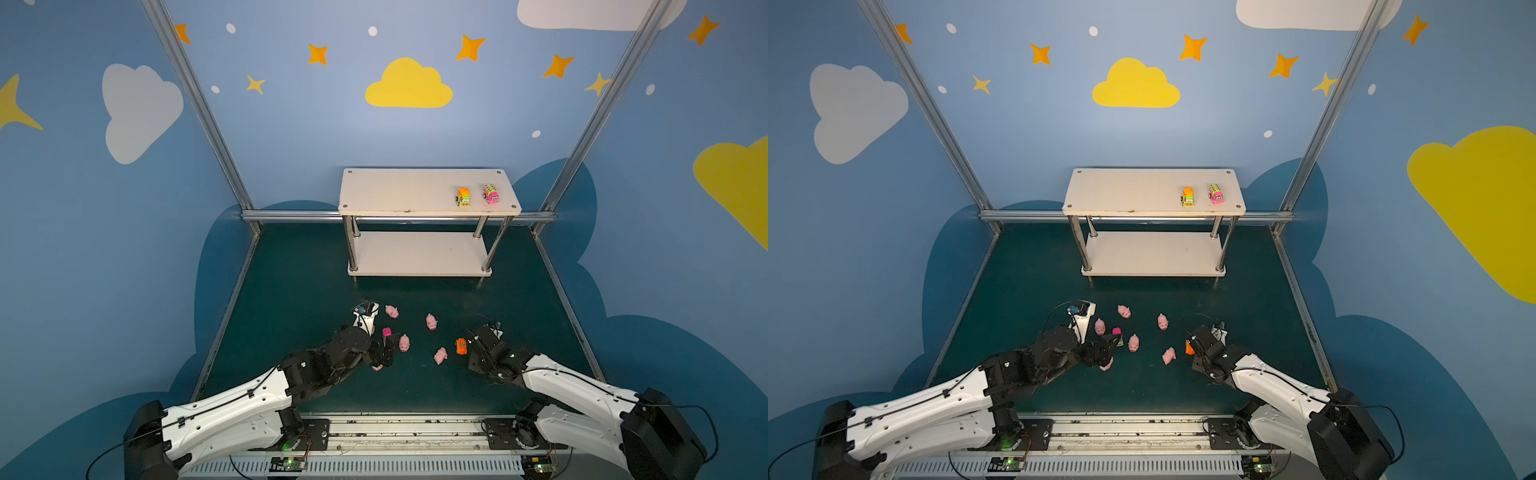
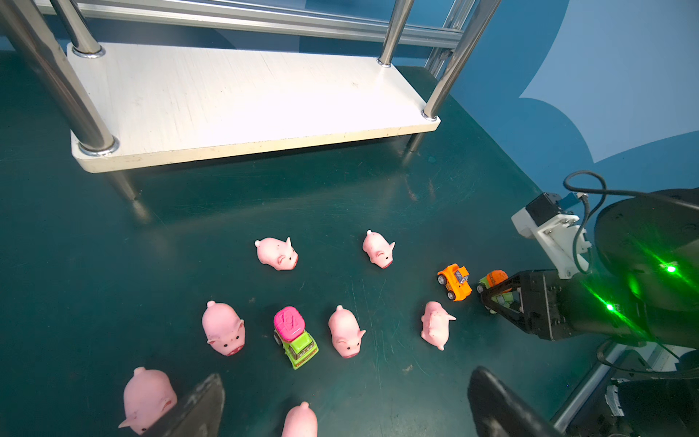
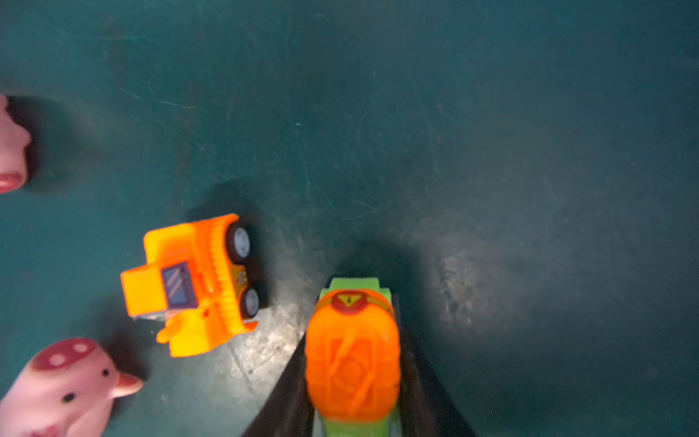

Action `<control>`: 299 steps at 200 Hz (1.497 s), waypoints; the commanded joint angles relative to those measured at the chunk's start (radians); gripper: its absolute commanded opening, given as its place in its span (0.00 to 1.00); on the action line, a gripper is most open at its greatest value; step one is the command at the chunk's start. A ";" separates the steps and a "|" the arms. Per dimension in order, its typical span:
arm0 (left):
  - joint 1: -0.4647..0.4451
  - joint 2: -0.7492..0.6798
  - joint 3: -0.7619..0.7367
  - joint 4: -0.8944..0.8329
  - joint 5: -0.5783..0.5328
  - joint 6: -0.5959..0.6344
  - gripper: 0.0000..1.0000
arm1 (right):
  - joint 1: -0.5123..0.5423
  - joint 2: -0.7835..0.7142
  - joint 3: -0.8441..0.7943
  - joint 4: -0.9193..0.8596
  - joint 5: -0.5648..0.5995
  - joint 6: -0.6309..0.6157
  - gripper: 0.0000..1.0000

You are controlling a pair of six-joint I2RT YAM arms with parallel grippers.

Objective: Place and organize the plastic toys onto the shelf
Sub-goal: 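Close the right gripper on the second orange-and-green truck, then lift the truck and carry it over the top shelf with the right gripper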

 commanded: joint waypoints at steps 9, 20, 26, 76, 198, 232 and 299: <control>0.002 -0.003 0.010 -0.021 -0.014 0.012 1.00 | 0.012 0.029 -0.008 0.010 -0.001 0.006 0.32; 0.002 -0.003 0.013 -0.023 -0.015 0.016 1.00 | 0.017 0.032 0.000 0.006 0.004 0.004 0.32; 0.002 -0.002 0.013 -0.023 -0.016 0.016 1.00 | 0.018 0.032 0.003 0.002 0.008 0.003 0.31; 0.004 -0.010 0.018 -0.036 -0.023 0.012 1.00 | 0.027 0.044 0.054 -0.038 0.016 -0.027 0.29; 0.005 -0.060 0.019 -0.050 -0.083 0.035 1.00 | 0.032 0.035 0.451 -0.354 0.013 -0.257 0.28; 0.017 -0.063 0.033 -0.062 -0.105 0.056 1.00 | 0.034 0.073 0.607 -0.403 -0.004 -0.312 0.28; 0.080 -0.075 0.054 -0.048 -0.126 0.106 1.00 | 0.035 0.246 0.979 -0.476 -0.022 -0.454 0.28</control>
